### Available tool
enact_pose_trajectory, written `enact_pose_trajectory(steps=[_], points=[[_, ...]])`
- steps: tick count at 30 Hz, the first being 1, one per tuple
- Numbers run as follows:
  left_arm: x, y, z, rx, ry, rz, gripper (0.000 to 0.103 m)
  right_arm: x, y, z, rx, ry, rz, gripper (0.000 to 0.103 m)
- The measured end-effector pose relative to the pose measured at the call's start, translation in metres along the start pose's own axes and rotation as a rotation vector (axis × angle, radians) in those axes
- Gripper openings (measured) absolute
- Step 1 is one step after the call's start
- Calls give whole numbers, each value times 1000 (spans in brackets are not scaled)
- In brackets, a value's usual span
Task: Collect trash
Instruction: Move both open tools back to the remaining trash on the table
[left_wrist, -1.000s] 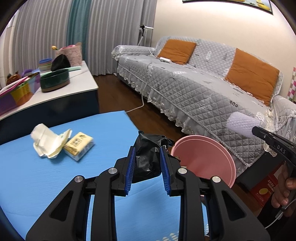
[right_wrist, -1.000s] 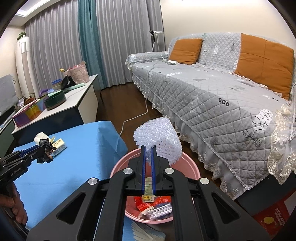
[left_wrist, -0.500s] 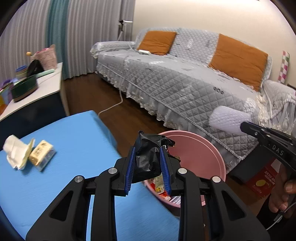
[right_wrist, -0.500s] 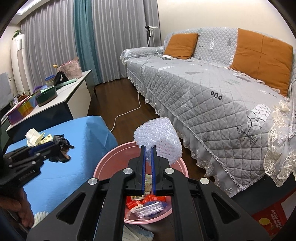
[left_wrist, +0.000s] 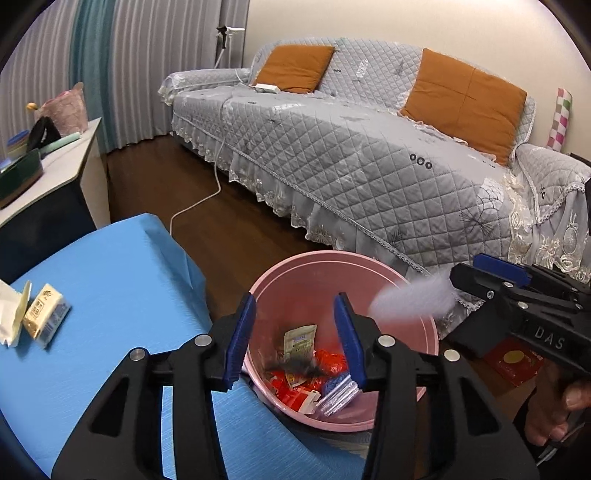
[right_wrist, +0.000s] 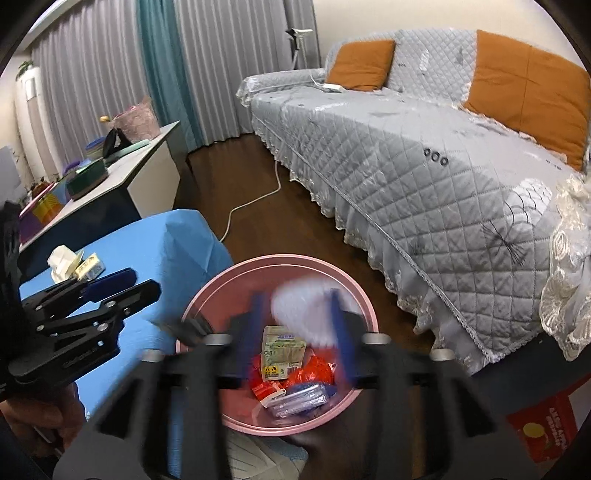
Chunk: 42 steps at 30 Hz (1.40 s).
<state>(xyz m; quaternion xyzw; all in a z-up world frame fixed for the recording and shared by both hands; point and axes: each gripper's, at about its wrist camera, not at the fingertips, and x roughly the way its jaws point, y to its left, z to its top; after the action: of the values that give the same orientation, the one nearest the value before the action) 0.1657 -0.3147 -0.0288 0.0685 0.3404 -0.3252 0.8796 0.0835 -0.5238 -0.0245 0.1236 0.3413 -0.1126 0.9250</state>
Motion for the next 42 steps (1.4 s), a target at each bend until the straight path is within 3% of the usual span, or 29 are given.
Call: enact_pose_trajectory(steps=[15, 22, 31, 37, 39, 42], points=[[-49, 25, 0, -36, -57, 22, 44, -5, 17, 4, 2, -24, 21, 48], [-92, 59, 10, -51, -90, 85, 44, -13, 41, 9, -5, -62, 42, 48], [-153, 133, 29, 2, -140, 217, 44, -20, 83, 11, -39, -98, 80, 48], [-170, 199, 22, -52, -141, 305, 44, -14, 116, 8, -91, -93, 92, 69], [-171, 228, 14, -118, -133, 325, 44, -12, 126, 7, -104, -91, 106, 81], [-166, 262, -1, -207, -117, 343, 44, -7, 148, 5, -141, -91, 128, 91]])
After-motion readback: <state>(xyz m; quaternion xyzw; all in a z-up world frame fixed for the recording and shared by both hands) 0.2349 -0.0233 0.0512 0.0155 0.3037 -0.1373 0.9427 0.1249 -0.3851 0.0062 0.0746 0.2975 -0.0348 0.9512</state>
